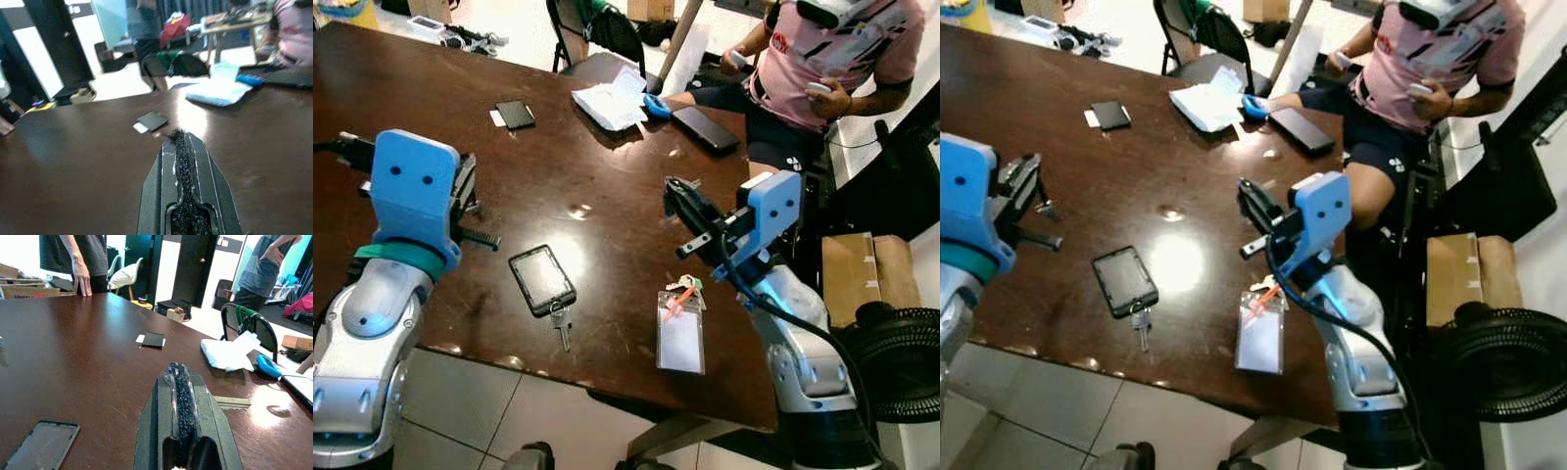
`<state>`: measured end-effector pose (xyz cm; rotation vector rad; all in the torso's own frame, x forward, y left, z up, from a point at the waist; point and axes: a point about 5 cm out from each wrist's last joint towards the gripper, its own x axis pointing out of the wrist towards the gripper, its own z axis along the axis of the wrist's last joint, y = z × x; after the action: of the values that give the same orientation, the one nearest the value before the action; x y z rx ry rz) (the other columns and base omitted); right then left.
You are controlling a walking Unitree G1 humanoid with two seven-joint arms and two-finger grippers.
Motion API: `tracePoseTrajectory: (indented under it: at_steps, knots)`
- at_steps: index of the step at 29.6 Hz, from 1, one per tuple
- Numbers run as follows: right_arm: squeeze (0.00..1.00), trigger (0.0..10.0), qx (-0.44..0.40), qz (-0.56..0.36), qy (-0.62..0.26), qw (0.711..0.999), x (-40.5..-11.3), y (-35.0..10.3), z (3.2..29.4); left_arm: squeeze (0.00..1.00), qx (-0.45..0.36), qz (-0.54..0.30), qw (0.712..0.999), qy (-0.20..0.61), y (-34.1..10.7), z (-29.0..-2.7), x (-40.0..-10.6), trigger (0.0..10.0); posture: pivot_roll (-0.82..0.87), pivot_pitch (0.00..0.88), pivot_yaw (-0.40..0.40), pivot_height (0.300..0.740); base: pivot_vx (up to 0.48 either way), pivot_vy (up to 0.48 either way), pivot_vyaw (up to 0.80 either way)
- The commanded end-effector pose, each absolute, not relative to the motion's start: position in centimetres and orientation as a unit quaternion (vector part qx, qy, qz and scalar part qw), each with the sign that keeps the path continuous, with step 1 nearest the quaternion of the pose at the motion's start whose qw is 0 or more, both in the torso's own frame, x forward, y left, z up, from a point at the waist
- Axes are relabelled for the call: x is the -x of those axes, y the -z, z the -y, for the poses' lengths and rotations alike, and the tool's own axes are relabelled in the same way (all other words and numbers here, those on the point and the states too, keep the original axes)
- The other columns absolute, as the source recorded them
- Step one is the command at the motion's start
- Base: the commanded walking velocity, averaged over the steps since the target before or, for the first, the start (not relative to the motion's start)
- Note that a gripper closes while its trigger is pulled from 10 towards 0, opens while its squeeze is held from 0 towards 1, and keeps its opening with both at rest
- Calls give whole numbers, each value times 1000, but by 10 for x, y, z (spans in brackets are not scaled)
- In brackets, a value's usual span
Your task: Hang keys on a hook
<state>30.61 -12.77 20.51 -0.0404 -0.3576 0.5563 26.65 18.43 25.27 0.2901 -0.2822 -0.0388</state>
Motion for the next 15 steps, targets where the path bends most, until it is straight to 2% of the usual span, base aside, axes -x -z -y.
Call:
tracePoseTrajectory:
  at_steps: [1, 15]
  knots:
    - [0, 10000, 27, 170, -260, 950, -308, -201, 134, 0, -135, 142, 980, 31, -251, -178, -270, 10000, 92, 0, -24, 740, -281, 0, 0]
    - [0, 10000, 25, 175, -265, 948, -312, -204, 132, 0, -128, 154, 979, 29, -252, -174, -271, 10000, 101, 0, -32, 740, -353, 0, 0]
